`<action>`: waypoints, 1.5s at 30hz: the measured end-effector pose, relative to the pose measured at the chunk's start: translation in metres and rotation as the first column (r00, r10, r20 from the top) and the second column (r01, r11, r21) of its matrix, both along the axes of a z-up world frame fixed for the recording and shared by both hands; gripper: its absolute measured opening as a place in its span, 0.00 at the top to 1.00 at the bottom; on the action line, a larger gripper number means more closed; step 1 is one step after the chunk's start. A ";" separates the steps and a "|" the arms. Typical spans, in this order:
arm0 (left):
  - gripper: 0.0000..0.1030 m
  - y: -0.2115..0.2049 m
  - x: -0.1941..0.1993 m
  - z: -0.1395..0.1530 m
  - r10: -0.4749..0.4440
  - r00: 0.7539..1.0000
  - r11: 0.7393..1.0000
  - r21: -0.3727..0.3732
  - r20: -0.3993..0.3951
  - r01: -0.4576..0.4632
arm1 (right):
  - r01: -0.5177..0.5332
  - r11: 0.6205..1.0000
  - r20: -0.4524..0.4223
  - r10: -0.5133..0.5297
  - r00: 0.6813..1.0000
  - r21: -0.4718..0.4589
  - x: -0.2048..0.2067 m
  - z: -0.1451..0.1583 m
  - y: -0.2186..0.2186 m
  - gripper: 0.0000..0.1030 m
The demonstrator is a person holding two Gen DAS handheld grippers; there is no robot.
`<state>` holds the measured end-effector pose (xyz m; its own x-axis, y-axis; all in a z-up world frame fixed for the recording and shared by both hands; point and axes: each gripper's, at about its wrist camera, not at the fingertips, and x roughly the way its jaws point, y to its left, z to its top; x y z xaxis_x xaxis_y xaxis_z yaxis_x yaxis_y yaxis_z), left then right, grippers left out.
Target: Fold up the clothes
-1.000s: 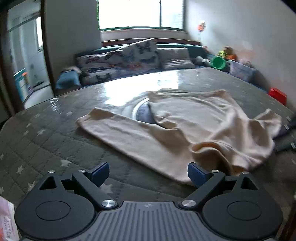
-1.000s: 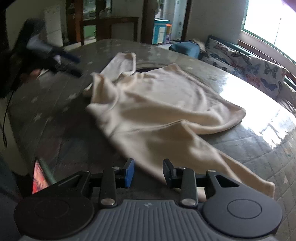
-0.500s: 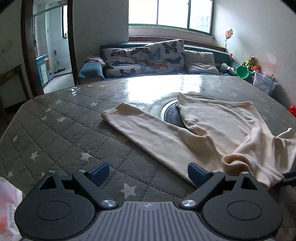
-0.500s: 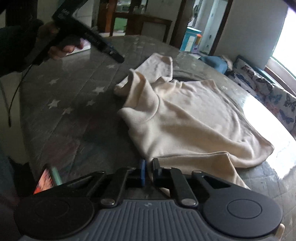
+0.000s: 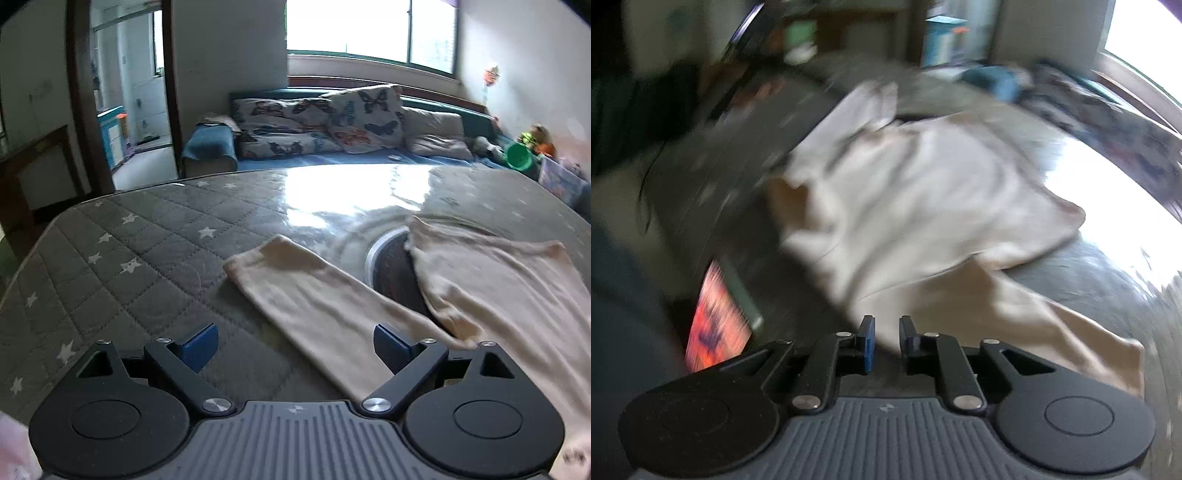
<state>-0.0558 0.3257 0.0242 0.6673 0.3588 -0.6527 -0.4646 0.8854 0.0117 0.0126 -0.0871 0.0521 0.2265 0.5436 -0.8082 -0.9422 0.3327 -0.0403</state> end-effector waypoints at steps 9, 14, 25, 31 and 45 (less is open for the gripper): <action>0.17 0.023 0.040 -0.022 0.131 0.991 0.991 0.017 -0.032 -0.130 | 0.441 0.895 0.002 -0.442 0.897 0.070 0.075 -0.016 -0.048 0.74; 0.29 0.021 0.042 -0.028 0.117 0.993 0.992 0.047 -0.021 -0.116 | 0.522 0.848 -0.027 -0.522 0.852 0.086 0.094 -0.035 -0.062 0.72; 0.79 0.009 0.017 -0.034 0.210 0.972 0.938 0.301 -0.101 -0.171 | 0.600 0.796 0.012 -0.603 0.798 0.076 0.118 -0.051 -0.063 0.50; 0.81 0.021 -0.021 -0.038 0.289 0.947 0.911 0.343 -0.139 -0.227 | 0.629 0.773 0.047 -0.634 0.772 0.081 0.135 -0.055 -0.060 0.46; 0.57 0.010 0.003 -0.011 0.125 0.992 0.988 0.090 -0.028 -0.122 | 0.497 0.847 0.042 -0.513 0.858 0.187 0.117 -0.019 -0.009 0.47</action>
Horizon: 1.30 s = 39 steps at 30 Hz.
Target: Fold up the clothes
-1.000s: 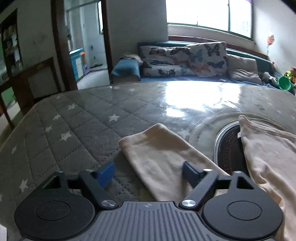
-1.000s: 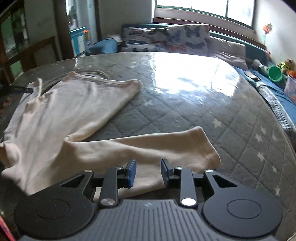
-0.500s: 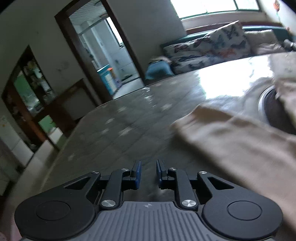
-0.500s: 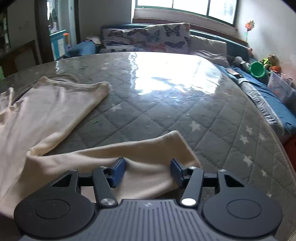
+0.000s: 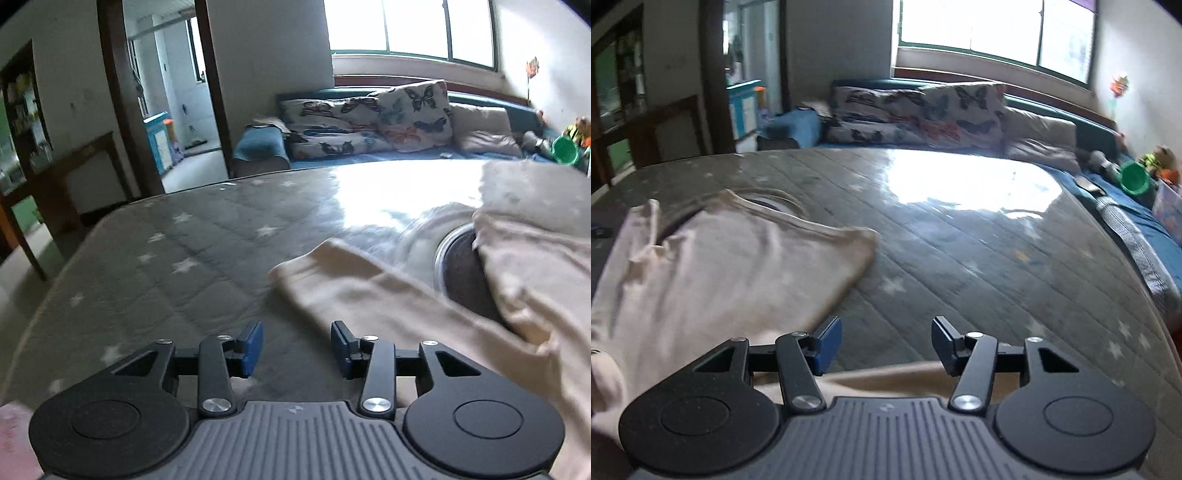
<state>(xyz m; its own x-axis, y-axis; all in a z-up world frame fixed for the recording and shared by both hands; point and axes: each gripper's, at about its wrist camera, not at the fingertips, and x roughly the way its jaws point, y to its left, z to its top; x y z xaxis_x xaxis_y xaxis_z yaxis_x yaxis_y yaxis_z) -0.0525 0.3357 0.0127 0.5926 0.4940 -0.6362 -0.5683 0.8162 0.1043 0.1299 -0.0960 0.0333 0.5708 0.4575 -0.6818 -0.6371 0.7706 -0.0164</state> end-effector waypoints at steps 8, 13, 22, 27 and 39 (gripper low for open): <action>0.71 0.022 0.040 -0.011 0.057 0.998 0.996 -0.064 -0.012 -0.058 | -0.073 0.997 -0.031 0.073 0.997 0.020 0.007 -0.001 0.035 0.47; 0.95 0.013 0.037 -0.013 0.065 0.995 0.997 0.041 -0.073 -0.062 | -0.068 0.997 -0.083 0.071 0.994 0.031 0.028 -0.012 0.052 0.50; 0.96 0.019 -0.013 -0.019 0.177 0.978 0.980 0.110 -0.108 -0.166 | -0.007 1.000 -0.117 0.005 0.993 -0.013 0.067 -0.037 0.087 0.89; 0.97 0.018 -0.039 -0.022 0.238 0.964 0.964 0.152 -0.120 -0.219 | -0.022 0.999 -0.103 0.019 0.994 -0.031 0.079 -0.040 0.116 0.89; 0.97 0.020 -0.087 -0.001 0.219 0.973 0.976 0.011 -0.069 -0.218 | -0.027 0.998 -0.037 0.025 0.999 -0.055 0.085 -0.021 0.138 0.81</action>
<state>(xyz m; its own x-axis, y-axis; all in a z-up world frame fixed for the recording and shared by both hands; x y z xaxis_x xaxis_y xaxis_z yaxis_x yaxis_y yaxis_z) -0.1394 0.3558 0.0118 0.4249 0.6088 -0.6700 -0.7241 0.6727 0.1520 0.2145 0.0418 0.0127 0.5332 0.4326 -0.7270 -0.6582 0.7520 -0.0352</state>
